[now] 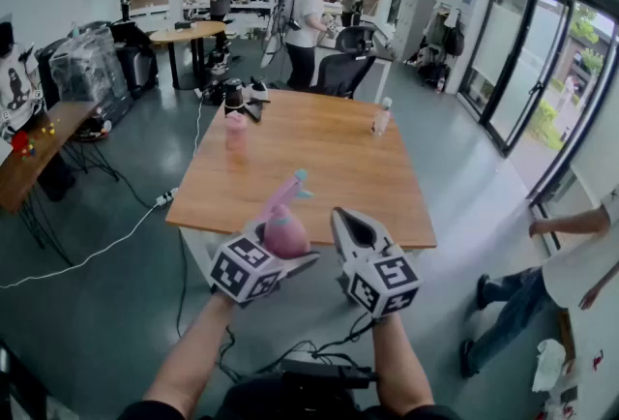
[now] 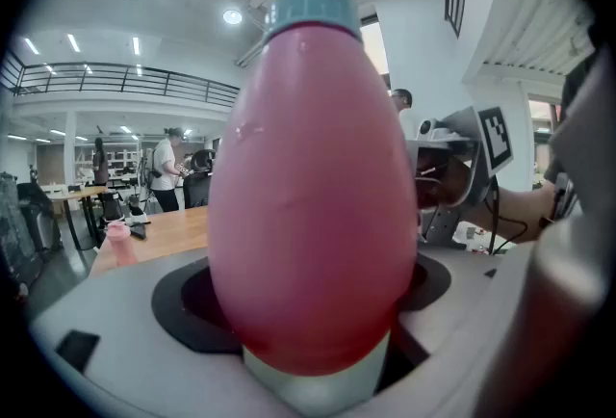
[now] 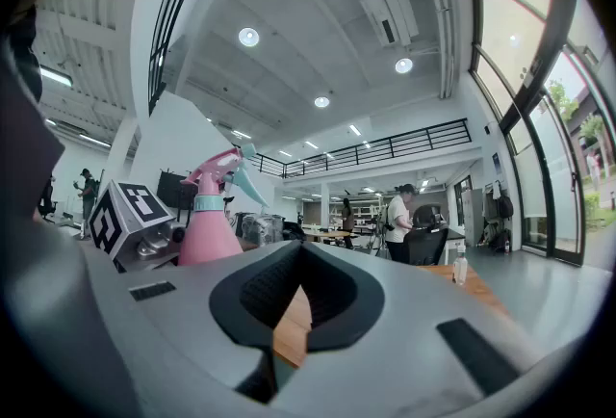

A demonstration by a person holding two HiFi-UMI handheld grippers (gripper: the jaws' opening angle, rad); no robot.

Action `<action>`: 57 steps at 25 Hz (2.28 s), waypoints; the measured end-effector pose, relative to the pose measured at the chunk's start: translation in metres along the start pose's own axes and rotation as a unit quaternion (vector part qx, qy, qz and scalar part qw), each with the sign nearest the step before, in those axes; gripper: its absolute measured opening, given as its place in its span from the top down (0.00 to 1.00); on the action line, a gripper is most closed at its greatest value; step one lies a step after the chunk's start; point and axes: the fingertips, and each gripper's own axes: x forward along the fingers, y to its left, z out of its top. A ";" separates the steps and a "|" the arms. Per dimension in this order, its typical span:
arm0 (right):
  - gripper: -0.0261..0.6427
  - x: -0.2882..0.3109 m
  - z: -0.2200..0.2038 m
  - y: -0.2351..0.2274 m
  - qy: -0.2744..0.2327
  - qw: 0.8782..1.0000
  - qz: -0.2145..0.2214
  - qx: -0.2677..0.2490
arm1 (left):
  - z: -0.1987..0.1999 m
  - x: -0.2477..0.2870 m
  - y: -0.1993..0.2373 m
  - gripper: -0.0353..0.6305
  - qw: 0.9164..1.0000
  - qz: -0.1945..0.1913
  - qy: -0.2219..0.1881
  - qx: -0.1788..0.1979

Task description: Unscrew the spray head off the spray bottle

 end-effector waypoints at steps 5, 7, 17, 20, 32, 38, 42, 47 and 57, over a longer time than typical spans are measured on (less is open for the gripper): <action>0.95 -0.002 0.004 -0.003 -0.001 1.000 0.001 -0.001 | 0.005 0.003 -0.005 0.31 1.000 -0.005 -0.001 0.004; 0.95 0.001 0.004 -0.001 -0.001 1.000 0.004 0.002 | 0.006 0.002 -0.002 0.31 1.000 -0.005 -0.003 0.005; 0.94 0.001 0.010 0.007 -0.008 1.000 0.009 -0.009 | 0.005 -0.002 0.000 0.31 1.000 0.000 -0.002 0.004; 0.94 0.002 0.013 0.012 -0.010 1.000 0.016 -0.011 | 0.004 -0.003 0.001 0.31 1.000 0.002 0.002 0.002; 0.85 -0.001 0.040 0.069 -0.034 0.990 0.136 0.030 | -0.010 -0.009 0.010 0.31 1.000 0.019 0.017 -0.002; 0.75 0.008 0.037 0.099 0.011 0.984 0.180 -0.010 | -0.008 -0.007 0.011 0.31 0.999 0.033 0.022 0.005; 0.74 0.016 0.029 0.106 0.025 0.982 0.184 -0.019 | -0.011 -0.005 0.010 0.31 0.998 0.048 0.023 0.021; 0.75 0.011 0.019 0.103 0.038 0.977 0.198 -0.069 | -0.019 0.003 0.002 0.31 0.997 0.050 0.035 0.036; 0.76 -0.001 0.022 0.097 0.041 0.947 0.305 -0.088 | -0.015 0.007 -0.019 0.31 0.998 -0.012 0.043 0.051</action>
